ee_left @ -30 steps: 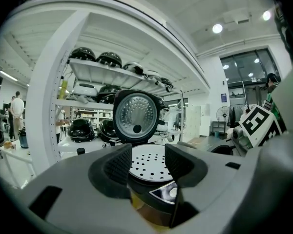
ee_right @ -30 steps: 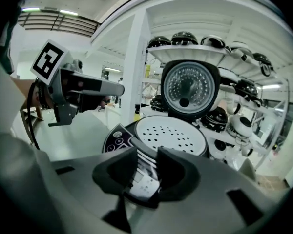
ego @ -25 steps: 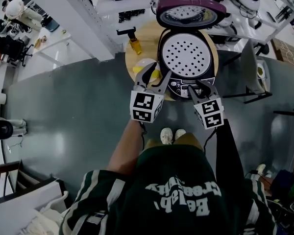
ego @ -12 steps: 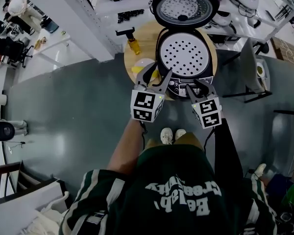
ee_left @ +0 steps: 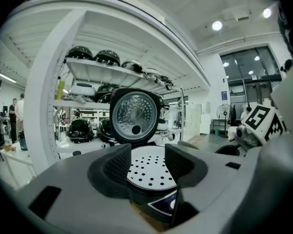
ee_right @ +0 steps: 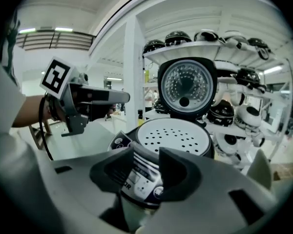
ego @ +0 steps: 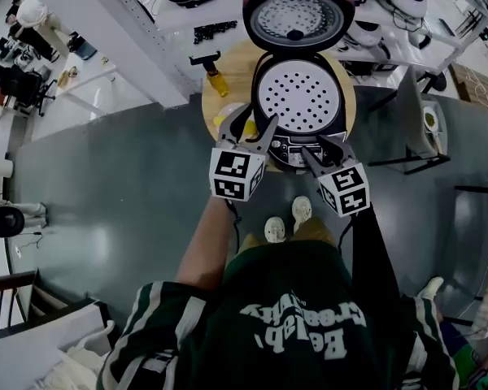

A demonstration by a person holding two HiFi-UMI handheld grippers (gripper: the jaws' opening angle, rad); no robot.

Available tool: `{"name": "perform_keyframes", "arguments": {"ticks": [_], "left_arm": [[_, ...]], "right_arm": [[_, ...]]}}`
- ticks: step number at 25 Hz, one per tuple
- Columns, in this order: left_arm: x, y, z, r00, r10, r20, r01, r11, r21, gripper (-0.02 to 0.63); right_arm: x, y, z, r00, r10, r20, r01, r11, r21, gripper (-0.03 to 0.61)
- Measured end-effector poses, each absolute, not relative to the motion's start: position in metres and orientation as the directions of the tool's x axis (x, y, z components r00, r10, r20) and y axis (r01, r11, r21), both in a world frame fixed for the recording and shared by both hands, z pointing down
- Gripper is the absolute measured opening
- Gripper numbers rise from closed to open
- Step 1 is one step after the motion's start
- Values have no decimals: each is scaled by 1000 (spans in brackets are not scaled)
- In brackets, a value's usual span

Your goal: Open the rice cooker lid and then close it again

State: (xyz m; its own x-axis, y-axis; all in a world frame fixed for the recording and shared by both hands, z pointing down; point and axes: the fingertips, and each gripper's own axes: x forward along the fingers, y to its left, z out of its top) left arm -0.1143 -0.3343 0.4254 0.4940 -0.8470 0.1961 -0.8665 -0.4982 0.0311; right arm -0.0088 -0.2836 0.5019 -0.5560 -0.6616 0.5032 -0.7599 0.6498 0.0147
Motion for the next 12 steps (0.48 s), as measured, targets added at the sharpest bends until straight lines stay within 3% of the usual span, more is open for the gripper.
{"name": "perform_keyframes", "arguments": {"ticks": [6, 12], "left_arm": [[-104, -360, 412, 482, -850, 213, -871, -491, 14, 225], [-93, -391, 379, 463, -868, 181, -880, -474, -20, 241]], "right_arm": [[29, -324, 469, -567, -682, 462, -753, 656, 45, 109], [61, -381, 417, -583, -727, 363, -753, 651, 96, 115]]}}
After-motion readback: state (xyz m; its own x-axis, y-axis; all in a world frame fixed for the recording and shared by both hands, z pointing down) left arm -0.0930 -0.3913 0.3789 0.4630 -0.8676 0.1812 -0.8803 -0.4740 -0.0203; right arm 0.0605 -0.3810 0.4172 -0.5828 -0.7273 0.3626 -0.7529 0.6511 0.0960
